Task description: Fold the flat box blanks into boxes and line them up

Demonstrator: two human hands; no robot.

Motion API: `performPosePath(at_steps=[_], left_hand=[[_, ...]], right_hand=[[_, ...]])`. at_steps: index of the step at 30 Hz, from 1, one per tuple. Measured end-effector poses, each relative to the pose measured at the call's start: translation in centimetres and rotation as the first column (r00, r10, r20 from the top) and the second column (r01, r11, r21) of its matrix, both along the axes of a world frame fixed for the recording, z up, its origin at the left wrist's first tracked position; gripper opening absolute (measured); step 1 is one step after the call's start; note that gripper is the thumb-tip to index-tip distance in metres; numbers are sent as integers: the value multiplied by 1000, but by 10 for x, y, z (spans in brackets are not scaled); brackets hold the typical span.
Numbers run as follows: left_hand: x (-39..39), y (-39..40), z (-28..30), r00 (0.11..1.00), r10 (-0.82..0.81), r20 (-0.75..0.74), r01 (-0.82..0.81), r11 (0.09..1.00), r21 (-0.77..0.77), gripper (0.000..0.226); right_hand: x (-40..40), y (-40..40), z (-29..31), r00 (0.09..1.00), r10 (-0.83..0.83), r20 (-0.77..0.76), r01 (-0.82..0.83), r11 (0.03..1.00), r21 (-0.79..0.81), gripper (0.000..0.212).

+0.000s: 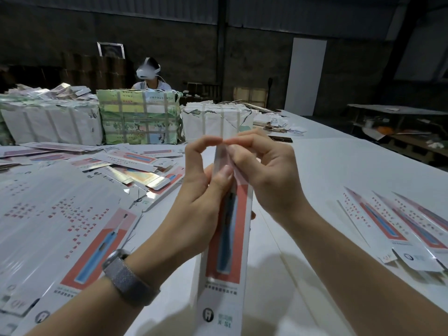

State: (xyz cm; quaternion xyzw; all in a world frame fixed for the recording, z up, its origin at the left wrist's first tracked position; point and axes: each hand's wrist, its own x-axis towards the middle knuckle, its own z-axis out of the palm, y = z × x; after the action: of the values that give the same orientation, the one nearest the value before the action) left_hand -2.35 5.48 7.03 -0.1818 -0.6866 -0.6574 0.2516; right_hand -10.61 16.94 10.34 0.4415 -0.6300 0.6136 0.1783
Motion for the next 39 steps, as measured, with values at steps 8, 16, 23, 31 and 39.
performPosePath(at_steps=[8, 16, 23, 31, 39], left_hand=[[-6, -2, 4, 994, 108, -12, -107, 992, 61, 26], [-3, -15, 11, 975, -210, 77, 165, 907, 387, 36], [-18, -27, -9, 959, 162, 233, -143, 985, -94, 44], [-33, -48, -19, 902, 234, 363, -174, 966, -189, 37], [-48, -106, -31, 703, 590, 398, -184, 691, -699, 27]], right_hand=[[8, -3, 6, 924, -342, -173, 375, 898, 231, 39], [15, -3, 12, 993, -116, 19, 76, 755, 652, 103], [-49, 24, -10, 865, -502, 15, 239, 437, 867, 64], [-114, 100, -52, 632, -735, -243, 390, 31, 920, 21], [-121, 122, -43, 525, -818, -234, 557, 123, 821, 40]])
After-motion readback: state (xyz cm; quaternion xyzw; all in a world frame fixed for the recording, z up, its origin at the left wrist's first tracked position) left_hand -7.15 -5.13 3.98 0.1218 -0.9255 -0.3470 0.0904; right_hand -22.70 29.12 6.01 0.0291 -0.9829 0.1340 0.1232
